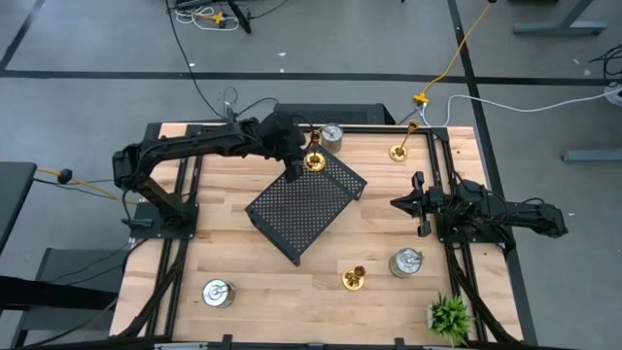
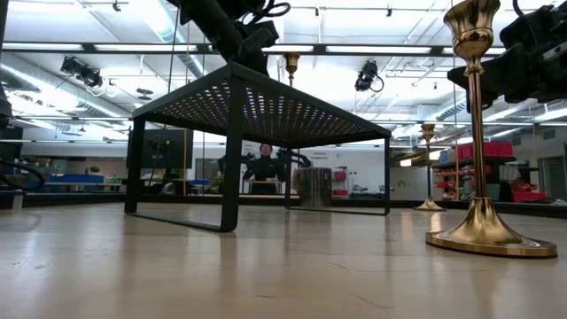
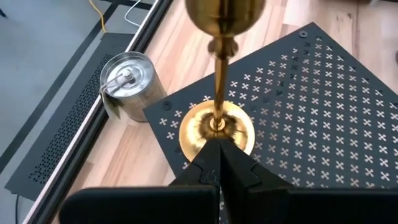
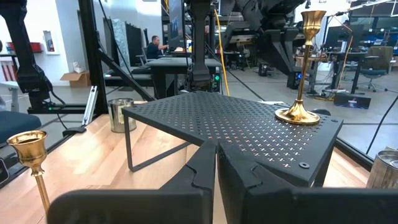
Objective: Pick & Place candle stick holders
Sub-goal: Put the bottom left silver scented candle on the shelf
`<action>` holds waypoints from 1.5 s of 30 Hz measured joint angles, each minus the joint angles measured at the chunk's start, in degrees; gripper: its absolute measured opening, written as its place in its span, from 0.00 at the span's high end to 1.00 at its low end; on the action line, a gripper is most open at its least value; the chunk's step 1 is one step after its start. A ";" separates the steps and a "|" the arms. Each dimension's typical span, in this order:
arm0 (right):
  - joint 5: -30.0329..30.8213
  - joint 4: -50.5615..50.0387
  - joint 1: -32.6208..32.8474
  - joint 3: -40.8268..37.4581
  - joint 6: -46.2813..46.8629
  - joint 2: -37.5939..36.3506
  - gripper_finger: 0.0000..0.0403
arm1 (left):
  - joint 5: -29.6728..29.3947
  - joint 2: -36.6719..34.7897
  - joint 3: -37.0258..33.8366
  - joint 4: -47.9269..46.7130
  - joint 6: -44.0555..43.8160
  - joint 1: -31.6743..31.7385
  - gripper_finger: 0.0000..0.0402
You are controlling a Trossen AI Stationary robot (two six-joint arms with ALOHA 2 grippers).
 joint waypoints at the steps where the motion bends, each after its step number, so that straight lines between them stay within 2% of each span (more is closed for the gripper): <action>1: 0.00 0.00 -0.02 -0.02 0.00 0.00 0.94 | 0.01 0.00 0.00 -0.03 0.01 0.19 1.00; 8: 0.00 0.00 -0.01 -0.02 0.00 0.00 0.94 | 0.26 0.00 0.00 1.32 0.44 0.95 1.00; 13: 0.00 0.00 -0.02 -0.02 0.00 0.00 0.94 | 4.89 0.00 0.00 1.27 1.80 2.12 1.00; 17: 0.00 0.00 -0.02 -0.02 0.00 0.00 0.94 | 4.72 0.00 0.00 1.08 2.83 2.64 0.99; 24: 0.00 0.02 -0.02 0.00 0.00 0.00 0.94 | 7.32 -3.86 -0.02 -1.60 3.07 3.99 1.00; 37: 0.00 0.00 0.00 -0.01 0.00 0.00 0.94 | 7.84 -14.69 -0.02 -8.83 1.71 -2.33 1.00; 45: 0.00 0.00 -0.01 -0.02 0.00 0.00 0.94 | 7.62 -17.59 -0.02 -14.86 1.77 -8.02 1.00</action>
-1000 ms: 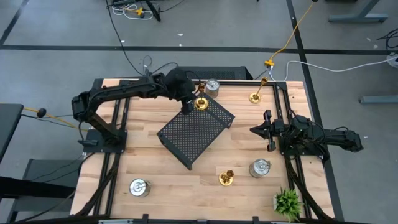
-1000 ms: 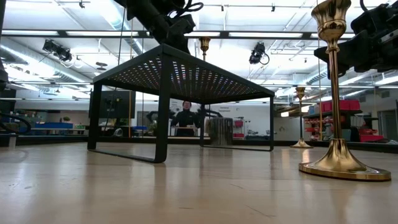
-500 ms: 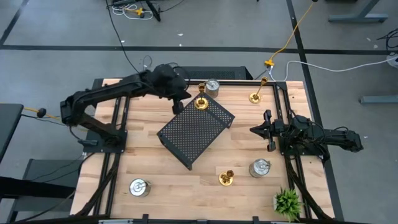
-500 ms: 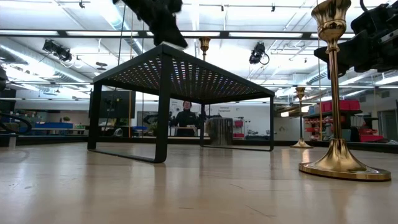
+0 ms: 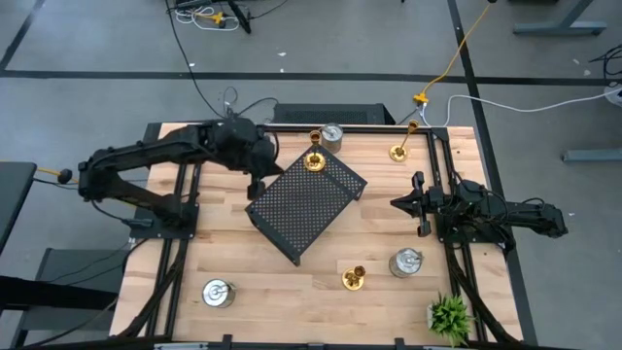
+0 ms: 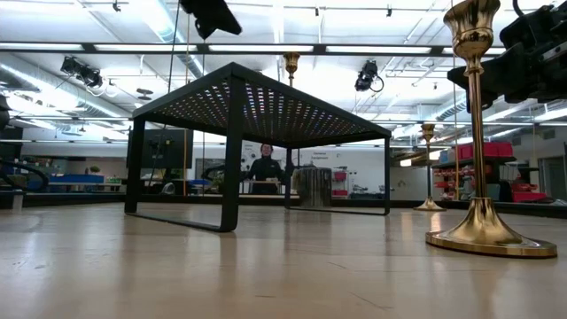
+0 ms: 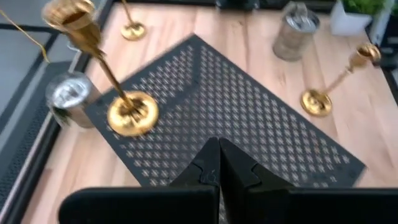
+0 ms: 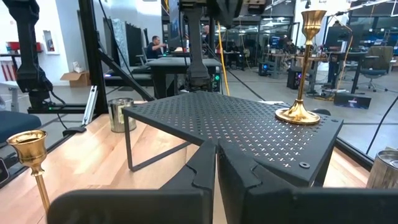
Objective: Pick & Place candle stick holders
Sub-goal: Put the bottom left silver scented candle on the shelf
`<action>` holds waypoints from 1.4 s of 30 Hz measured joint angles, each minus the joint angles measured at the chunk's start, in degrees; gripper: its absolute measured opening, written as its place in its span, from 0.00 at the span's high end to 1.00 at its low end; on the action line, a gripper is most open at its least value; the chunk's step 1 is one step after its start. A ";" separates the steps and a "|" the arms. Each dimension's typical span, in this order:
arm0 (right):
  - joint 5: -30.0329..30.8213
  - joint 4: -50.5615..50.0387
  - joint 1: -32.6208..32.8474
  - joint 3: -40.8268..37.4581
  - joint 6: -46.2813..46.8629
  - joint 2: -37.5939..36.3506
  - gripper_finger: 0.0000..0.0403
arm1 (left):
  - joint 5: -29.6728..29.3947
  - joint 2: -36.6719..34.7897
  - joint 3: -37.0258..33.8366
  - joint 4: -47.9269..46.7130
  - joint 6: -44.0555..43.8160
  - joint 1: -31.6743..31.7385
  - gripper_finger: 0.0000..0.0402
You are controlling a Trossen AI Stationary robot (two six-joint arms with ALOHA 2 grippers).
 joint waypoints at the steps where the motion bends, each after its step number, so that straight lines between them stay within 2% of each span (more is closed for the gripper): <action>1: 0.01 0.01 0.00 0.00 0.00 0.00 0.94 | -0.01 -0.09 0.00 -0.20 -0.01 -0.77 1.00; 14: 0.00 0.00 -0.01 0.00 0.00 0.00 0.94 | 0.14 -0.02 0.02 -7.95 0.51 -10.93 1.00; 42: 0.00 0.00 0.00 0.00 0.00 0.00 0.94 | 0.14 0.02 0.02 -10.90 1.89 -34.05 0.99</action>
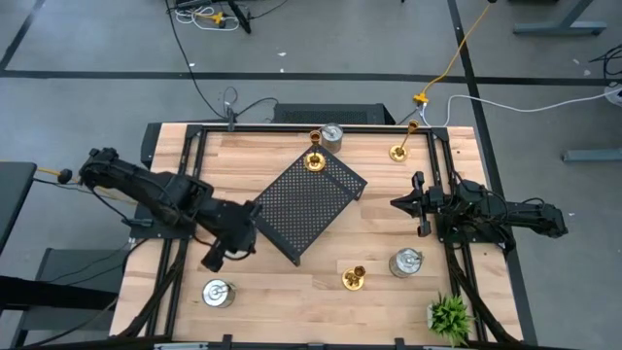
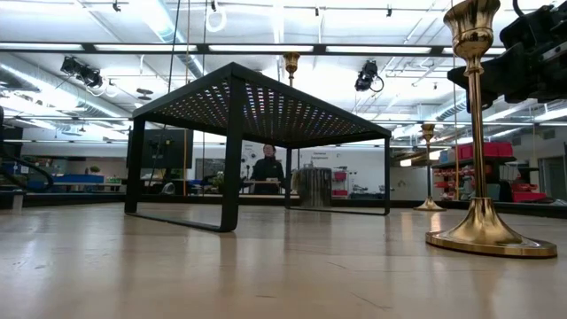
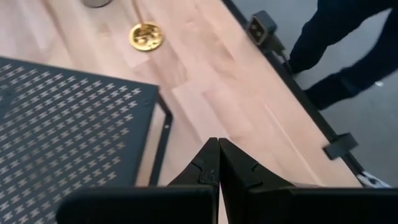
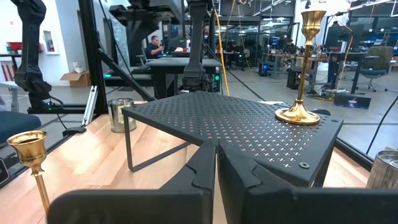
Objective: Pick & Place candle stick holders
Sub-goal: Put the bottom left silver scented candle on the shelf
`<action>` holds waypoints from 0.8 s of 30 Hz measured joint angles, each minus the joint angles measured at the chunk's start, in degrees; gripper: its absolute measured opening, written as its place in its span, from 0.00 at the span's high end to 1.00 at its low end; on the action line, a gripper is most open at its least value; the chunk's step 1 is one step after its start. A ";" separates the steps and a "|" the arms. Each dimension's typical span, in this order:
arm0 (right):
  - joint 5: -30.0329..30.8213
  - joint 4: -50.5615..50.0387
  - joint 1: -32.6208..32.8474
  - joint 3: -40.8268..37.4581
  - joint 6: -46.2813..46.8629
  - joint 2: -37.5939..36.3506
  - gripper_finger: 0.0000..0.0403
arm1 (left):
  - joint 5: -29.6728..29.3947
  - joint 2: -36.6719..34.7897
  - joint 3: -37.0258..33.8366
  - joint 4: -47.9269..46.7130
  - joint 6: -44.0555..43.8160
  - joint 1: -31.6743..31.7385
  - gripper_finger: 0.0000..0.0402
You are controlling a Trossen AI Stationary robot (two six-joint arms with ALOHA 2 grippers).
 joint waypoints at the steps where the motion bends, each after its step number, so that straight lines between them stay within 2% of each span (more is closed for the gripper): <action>1: 0.00 0.00 0.00 0.00 0.00 0.00 0.94 | 0.00 0.00 0.00 0.00 0.00 -0.76 0.99; 5: 0.00 0.00 -0.01 0.00 0.00 0.00 0.94 | 0.05 0.00 0.00 0.58 -1.70 -4.04 0.99; 11: 0.00 0.00 0.01 0.01 0.00 0.00 0.94 | 1.28 1.71 0.00 7.22 -13.22 -7.75 0.96; 14: 0.00 0.00 0.00 0.02 0.00 0.00 0.94 | 1.31 3.06 0.00 8.78 -16.99 -9.15 0.92; 24: 0.00 0.00 0.01 0.01 0.00 0.00 0.94 | 1.62 7.32 0.00 6.67 -16.88 -13.74 0.71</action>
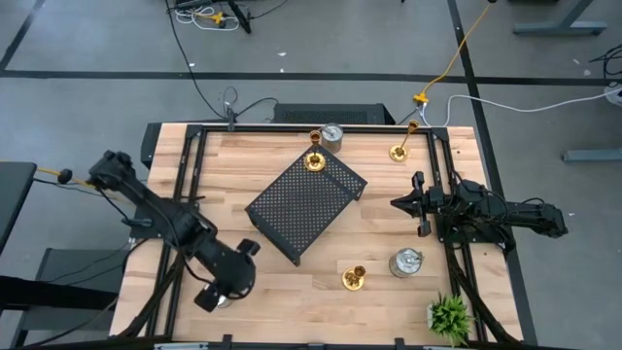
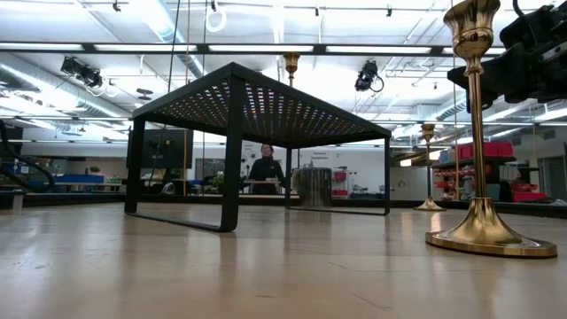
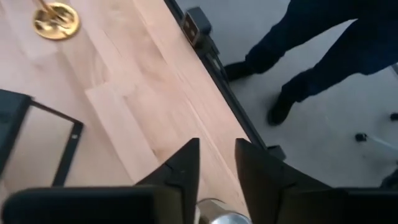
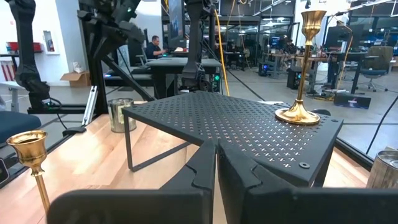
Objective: Pick & Place candle stick holders
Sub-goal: Put the bottom left silver scented candle on the shelf
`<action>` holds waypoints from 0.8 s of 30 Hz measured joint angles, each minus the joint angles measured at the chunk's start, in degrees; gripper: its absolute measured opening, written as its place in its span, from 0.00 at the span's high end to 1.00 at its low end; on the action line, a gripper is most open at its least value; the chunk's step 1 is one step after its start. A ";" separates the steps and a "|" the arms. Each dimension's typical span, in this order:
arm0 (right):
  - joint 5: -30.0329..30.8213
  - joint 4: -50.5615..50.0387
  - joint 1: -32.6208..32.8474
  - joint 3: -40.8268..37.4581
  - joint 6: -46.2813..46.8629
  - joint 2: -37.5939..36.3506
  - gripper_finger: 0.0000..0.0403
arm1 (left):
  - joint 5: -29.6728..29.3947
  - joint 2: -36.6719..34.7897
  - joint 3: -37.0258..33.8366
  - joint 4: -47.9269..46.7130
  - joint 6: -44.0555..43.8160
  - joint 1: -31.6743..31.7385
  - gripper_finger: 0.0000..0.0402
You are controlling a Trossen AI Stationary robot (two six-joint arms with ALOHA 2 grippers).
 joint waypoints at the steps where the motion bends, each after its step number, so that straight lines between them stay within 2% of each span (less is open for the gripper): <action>1: 0.00 0.00 -0.02 -0.01 0.01 0.00 0.94 | 0.12 0.24 0.00 -0.01 0.01 -0.51 0.69; 12: 0.00 0.00 0.00 -0.01 0.00 0.00 0.94 | -1.98 0.31 0.00 -0.35 0.14 -6.07 0.44; 20: 0.00 0.00 0.00 0.01 0.00 0.00 0.94 | -8.50 0.31 0.00 -3.40 0.08 -9.54 0.25; 24: 0.00 0.00 -0.02 -0.01 0.00 0.00 0.94 | -9.61 0.31 0.00 -6.45 -0.51 -11.13 0.15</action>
